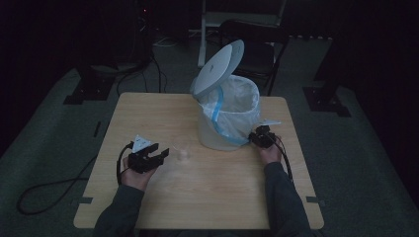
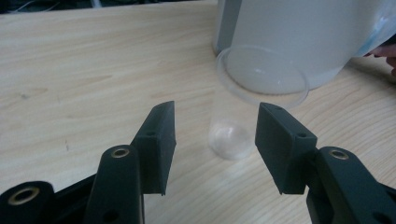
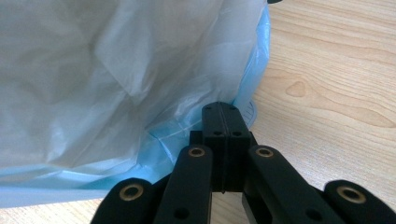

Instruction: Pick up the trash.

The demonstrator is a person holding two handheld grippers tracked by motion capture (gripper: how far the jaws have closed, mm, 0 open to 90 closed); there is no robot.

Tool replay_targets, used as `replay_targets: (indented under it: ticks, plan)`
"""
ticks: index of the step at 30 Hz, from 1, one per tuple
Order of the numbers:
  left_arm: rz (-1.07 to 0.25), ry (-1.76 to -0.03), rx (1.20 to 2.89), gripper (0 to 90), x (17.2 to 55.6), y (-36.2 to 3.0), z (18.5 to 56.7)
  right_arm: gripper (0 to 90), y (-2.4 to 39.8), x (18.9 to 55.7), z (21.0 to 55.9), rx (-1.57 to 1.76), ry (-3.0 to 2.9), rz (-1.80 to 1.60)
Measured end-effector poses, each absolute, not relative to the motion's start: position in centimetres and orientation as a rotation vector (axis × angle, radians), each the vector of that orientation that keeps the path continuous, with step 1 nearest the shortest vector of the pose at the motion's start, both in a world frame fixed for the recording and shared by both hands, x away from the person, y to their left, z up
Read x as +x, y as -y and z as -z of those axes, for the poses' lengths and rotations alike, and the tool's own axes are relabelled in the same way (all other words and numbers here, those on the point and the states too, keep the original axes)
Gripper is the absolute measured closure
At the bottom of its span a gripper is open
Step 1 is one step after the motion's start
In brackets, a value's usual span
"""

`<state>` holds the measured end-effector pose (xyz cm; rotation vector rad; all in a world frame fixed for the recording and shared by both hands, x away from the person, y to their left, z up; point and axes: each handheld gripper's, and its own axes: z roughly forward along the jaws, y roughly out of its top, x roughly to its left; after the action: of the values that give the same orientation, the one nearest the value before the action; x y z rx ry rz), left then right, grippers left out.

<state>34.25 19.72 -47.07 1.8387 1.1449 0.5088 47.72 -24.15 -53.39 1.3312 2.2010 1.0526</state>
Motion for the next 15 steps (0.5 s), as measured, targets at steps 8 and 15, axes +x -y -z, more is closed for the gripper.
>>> replay_targets:
  ticks: [8,15]
  plan:
    - [-0.511,-1.123,1.841,49.0,35.2,-19.0,46.0,90.0,24.1,47.7,53.4,1.332,-2.198,-1.052]
    - [-0.484,-1.131,1.880,48.9,36.9,-17.7,46.1,90.0,24.2,47.7,53.4,1.335,-2.198,-1.055]
